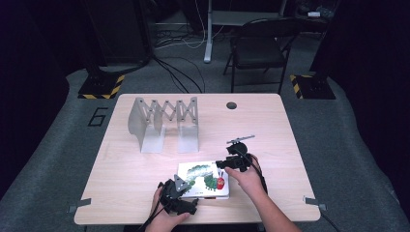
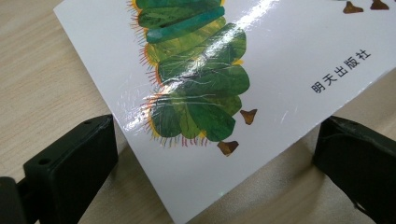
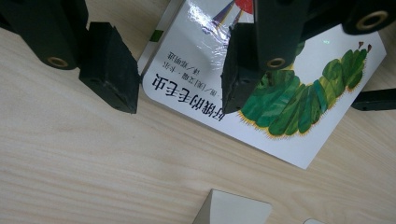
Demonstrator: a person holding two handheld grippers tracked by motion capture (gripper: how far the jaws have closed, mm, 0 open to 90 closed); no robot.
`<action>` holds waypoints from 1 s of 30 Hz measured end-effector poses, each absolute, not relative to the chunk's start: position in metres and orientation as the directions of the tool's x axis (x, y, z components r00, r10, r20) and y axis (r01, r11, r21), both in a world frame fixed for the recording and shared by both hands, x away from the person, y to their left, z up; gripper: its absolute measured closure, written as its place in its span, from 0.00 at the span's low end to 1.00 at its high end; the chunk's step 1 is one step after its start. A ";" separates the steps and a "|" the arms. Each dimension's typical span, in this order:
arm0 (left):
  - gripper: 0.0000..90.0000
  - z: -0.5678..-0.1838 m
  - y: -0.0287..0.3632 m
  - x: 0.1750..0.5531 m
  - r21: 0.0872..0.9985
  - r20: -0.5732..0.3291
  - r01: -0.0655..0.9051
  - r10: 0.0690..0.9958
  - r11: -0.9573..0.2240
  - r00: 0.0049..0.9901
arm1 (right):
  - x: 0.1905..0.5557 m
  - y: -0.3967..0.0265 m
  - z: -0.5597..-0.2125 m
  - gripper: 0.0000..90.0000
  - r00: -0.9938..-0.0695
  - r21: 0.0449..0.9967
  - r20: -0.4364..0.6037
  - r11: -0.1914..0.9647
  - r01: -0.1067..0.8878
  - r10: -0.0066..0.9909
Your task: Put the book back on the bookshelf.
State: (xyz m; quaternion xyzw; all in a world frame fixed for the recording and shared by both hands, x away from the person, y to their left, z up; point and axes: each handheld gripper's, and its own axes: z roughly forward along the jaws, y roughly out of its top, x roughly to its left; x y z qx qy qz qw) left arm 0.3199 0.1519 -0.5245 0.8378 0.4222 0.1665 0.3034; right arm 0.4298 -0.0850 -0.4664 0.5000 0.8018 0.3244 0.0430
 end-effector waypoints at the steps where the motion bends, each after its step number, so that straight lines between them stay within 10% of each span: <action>1: 0.00 -0.524 0.152 0.320 0.648 0.024 0.605 0.807 -0.463 0.591 | 0.430 -0.085 -0.466 0.52 -0.496 0.563 0.256 0.289 0.774 0.830; 30: 0.00 -0.525 0.153 0.321 0.659 0.019 0.628 0.843 -0.415 0.537 | 0.427 -0.066 -0.444 0.52 -0.513 0.551 0.184 0.344 0.760 0.838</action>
